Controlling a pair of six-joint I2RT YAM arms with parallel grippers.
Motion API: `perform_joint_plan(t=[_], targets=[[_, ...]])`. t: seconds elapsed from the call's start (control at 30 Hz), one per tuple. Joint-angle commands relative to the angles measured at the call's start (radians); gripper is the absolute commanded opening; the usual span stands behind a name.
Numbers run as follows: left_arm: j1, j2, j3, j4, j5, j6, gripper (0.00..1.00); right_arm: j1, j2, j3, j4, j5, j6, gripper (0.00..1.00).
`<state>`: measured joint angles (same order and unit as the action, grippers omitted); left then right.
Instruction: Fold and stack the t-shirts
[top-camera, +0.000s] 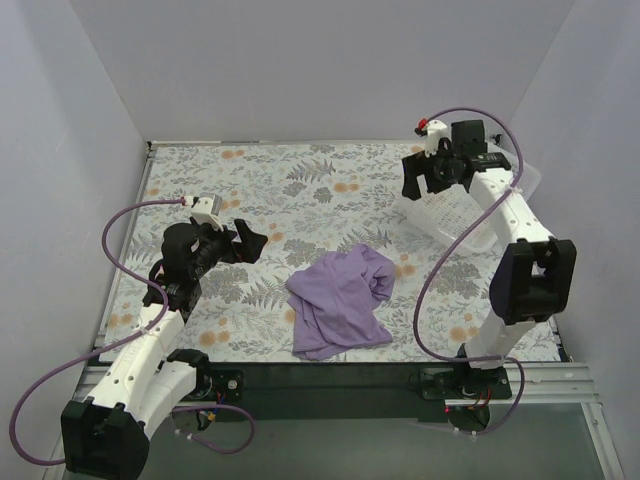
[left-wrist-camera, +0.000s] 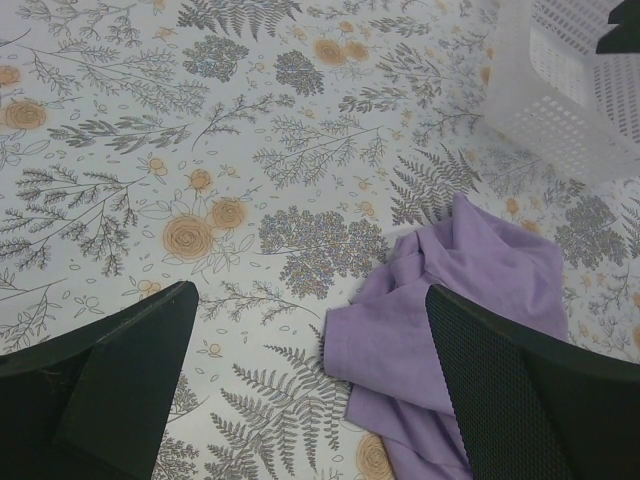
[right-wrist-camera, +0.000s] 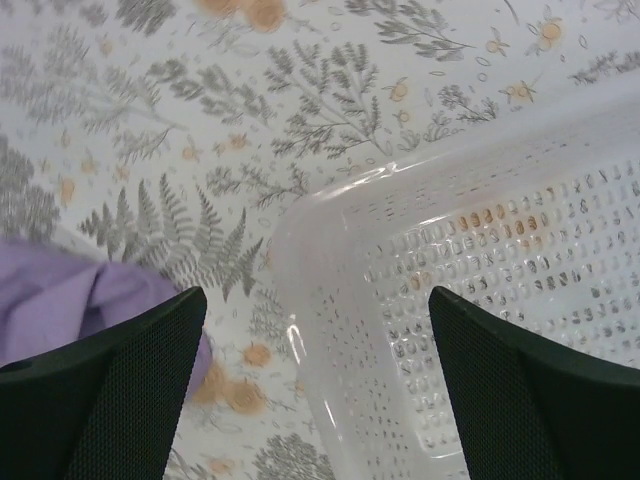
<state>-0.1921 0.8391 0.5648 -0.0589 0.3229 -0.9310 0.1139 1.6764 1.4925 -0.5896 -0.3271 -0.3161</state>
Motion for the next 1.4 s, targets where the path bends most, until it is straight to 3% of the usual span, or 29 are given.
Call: perform_joint_plan(t=[0.0, 0.2, 0.4, 0.7, 0.83, 0.9, 1.1, 1.37], targets=[[-0.004, -0.014, 0.015, 0.007, -0.007, 0.012, 0.98, 0.036, 0.112, 0.104, 0.086, 0.225, 0.397, 0.98], [-0.004, 0.021, 0.017, 0.005, -0.010, 0.017, 0.98, 0.072, 0.354, 0.288, 0.088, 0.506, 0.474, 0.98], [-0.004, 0.051, 0.021, 0.001, -0.018, 0.021, 0.98, 0.073, 0.437, 0.333, 0.086, 0.519, 0.469, 0.92], [-0.004, 0.038, 0.020, 0.001, -0.007, 0.020, 0.98, 0.075, 0.251, 0.072, 0.126, 0.448, 0.384, 0.59], [-0.004, 0.023, 0.020, 0.002, -0.001, 0.017, 0.98, 0.075, 0.188, -0.043, 0.128, 0.454, 0.275, 0.31], [-0.006, 0.018, 0.020, 0.002, 0.002, 0.015, 0.98, 0.073, 0.155, -0.076, 0.128, 0.461, 0.204, 0.26], [-0.007, 0.011, 0.018, 0.005, 0.007, 0.014, 0.98, 0.029, 0.140, -0.109, 0.137, 0.528, 0.163, 0.25], [-0.010, 0.015, 0.018, 0.005, 0.005, 0.014, 0.98, -0.013, 0.267, 0.069, 0.140, 0.582, 0.166, 0.24]])
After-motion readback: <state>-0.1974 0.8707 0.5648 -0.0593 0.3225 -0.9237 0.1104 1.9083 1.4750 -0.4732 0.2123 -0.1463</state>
